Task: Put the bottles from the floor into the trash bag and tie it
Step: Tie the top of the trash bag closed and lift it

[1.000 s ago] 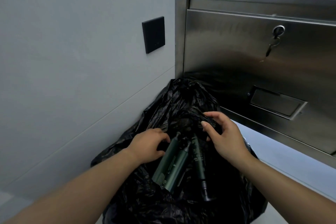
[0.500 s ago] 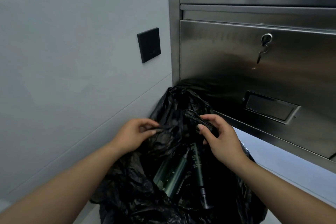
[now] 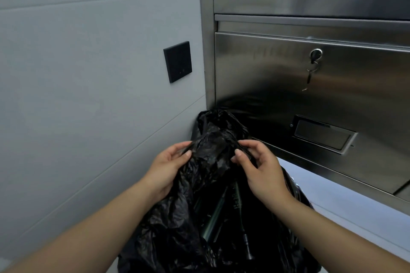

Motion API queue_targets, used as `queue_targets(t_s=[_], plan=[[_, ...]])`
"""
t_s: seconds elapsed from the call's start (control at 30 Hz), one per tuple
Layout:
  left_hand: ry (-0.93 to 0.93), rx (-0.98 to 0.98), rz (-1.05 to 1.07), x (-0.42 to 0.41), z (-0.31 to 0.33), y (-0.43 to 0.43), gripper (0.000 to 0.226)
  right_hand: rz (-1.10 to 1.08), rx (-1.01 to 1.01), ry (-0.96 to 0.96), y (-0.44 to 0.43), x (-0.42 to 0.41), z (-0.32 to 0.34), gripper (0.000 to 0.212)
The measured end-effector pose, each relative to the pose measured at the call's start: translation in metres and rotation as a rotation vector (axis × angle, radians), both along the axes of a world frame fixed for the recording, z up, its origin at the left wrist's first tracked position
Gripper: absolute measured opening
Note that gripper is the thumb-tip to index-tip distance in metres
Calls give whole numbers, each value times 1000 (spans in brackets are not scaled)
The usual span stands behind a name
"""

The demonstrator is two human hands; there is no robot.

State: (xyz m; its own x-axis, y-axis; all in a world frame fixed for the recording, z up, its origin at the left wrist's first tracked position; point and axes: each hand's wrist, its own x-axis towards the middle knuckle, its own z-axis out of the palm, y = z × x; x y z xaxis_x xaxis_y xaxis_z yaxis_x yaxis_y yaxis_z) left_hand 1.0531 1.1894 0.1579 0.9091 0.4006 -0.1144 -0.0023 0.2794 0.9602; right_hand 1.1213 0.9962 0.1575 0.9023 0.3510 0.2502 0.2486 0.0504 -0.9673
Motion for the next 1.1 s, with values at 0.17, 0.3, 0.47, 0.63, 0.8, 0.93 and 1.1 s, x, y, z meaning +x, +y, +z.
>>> queue_targets(t_s=[0.17,0.3,0.47,0.63,0.8,0.93,1.1], plan=[[45,93,-136,-3,-6,-20,26,6,22,11,18,-6,1,17],[106,191,-215,-8,-10,-25,24,24,69,21,22,-11,4,17],[84,112,-101,-2,-5,-31,17,-45,19,-8,17,-11,5,14],[65,87,-20,0,-8,-44,17,2,38,21,21,-15,4,14],[81,113,-124,-2,-16,-53,19,8,14,-38,19,-16,0,15],[84,159,-135,0,-14,-49,20,-58,13,-56,11,-3,0,15],[70,298,-74,3,-5,-34,18,-168,19,-101,-13,24,13,16]])
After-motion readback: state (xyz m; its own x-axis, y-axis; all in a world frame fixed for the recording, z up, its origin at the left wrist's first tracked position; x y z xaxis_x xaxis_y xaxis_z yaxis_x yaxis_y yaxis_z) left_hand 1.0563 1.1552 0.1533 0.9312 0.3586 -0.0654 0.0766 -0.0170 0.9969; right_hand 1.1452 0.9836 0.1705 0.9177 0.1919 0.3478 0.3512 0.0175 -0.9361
